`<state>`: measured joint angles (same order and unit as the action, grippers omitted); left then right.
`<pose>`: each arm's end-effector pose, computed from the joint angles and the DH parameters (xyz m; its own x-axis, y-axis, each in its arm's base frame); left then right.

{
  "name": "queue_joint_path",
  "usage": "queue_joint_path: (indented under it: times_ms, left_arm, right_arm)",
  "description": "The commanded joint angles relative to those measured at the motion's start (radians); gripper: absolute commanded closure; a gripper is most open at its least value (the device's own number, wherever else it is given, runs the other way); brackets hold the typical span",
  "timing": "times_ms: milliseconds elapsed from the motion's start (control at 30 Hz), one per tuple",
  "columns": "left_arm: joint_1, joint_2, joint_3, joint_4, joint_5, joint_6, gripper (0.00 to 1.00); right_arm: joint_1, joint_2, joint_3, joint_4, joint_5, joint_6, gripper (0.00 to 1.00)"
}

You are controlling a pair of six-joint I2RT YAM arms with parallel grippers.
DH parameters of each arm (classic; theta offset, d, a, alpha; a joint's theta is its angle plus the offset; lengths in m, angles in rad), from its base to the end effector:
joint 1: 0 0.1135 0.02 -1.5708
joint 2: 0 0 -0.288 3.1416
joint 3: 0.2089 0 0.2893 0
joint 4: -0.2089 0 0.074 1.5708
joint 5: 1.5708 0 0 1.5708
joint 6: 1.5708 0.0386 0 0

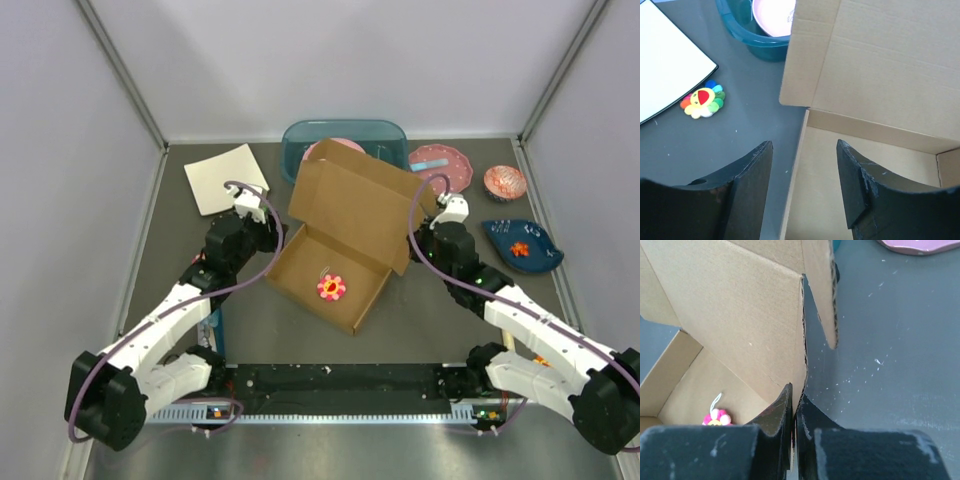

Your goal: Fold the paper box

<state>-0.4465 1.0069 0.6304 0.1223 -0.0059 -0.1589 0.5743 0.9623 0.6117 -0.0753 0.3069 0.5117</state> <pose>0.2349 -0.1122 0.2803 -0.2915 -0.0359 -0.9559 0.3854 0.9102 -0.1517 0.2101 0.1220 0.2632 -0.4429 0.2694 -0.8551 -0.0803 0.9380 0.3371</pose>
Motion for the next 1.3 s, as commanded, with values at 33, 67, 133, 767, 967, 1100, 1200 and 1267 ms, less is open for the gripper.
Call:
queue_joint_path:
  times_ms: [33, 67, 133, 767, 967, 1100, 1200, 1267]
  left_arm:
    - [0.019, 0.004, 0.038, 0.057, -0.008, -0.01, 0.4]
    - [0.02, 0.007, 0.038, 0.075, -0.006, -0.007, 0.4]
    - [0.031, 0.021, 0.045, 0.097, 0.0, 0.005, 0.39]
    - [0.203, 0.292, 0.219, 0.129, 0.372, 0.095, 0.3]
    - [0.204, 0.331, 0.219, 0.158, 0.412, 0.075, 0.43]
    - [0.204, 0.314, 0.2, 0.18, 0.452, 0.064, 0.72]
    - [0.203, 0.279, 0.154, 0.207, 0.455, 0.035, 0.92]
    - [0.2, 0.244, 0.108, 0.24, 0.445, 0.012, 1.0]
  right_arm:
    - [0.012, -0.034, -0.018, 0.065, -0.092, -0.162, 1.0]
    - [0.01, -0.04, -0.017, 0.068, -0.106, -0.182, 1.0]
    - [0.012, -0.05, -0.015, 0.068, -0.146, -0.235, 1.0]
    - [0.012, -0.036, 0.063, -0.004, -0.279, -0.295, 1.0]
    - [0.01, -0.037, 0.072, -0.014, -0.282, -0.303, 1.0]
    - [0.012, -0.028, 0.072, -0.015, -0.276, -0.297, 1.0]
    - [0.012, -0.022, 0.074, -0.018, -0.269, -0.289, 1.0]
    - [0.012, -0.014, 0.079, -0.02, -0.259, -0.279, 1.0]
